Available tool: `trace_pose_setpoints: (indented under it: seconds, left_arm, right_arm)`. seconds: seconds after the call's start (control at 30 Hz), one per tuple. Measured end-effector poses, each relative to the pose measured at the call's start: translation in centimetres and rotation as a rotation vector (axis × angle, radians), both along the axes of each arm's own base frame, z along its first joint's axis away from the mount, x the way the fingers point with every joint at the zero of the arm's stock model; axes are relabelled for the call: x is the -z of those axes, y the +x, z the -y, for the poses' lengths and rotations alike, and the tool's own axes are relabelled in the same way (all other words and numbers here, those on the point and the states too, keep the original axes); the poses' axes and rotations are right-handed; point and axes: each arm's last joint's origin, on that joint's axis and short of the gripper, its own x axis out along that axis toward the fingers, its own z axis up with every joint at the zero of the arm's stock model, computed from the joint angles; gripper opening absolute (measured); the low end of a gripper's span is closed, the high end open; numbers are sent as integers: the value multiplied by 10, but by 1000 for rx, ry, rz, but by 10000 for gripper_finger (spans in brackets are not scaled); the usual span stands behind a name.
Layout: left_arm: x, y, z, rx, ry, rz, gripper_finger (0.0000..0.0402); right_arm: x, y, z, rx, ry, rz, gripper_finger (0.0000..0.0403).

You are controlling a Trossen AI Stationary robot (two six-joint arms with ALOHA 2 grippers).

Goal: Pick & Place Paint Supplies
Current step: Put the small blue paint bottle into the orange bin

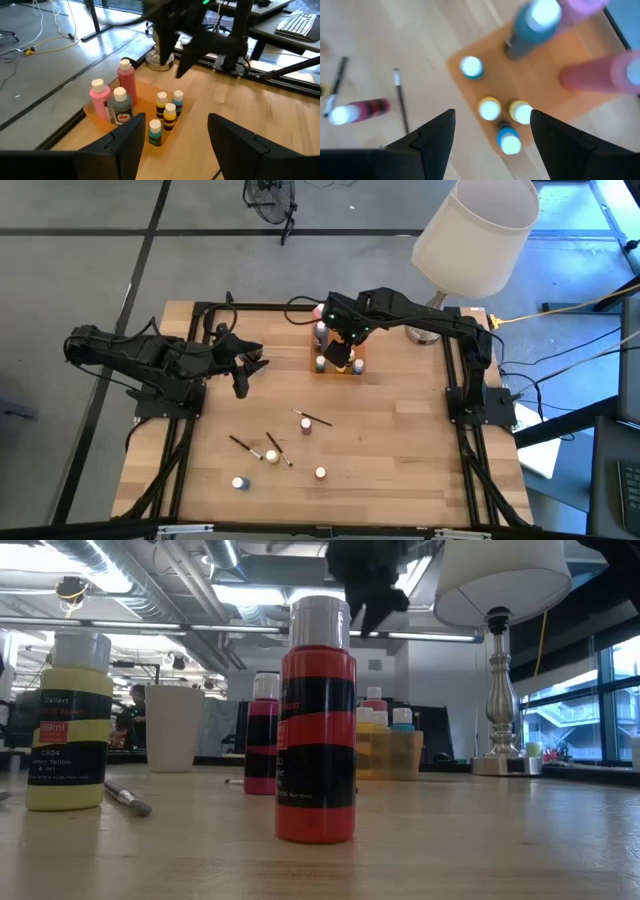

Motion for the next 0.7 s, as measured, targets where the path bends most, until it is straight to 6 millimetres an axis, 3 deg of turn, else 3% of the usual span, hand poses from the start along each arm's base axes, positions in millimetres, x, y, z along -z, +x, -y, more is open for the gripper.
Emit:
trace_pose_setpoints:
  seconds: [0.33,0.7]
  left_arm:
    - [3,4,2,5,-103,20,210]
    - [24,15,15,328,-219,-225,203]
  right_arm:
    - [-45,2,-52,-293,48,169,262]
    - [-46,0,-103,-437,126,158,262]
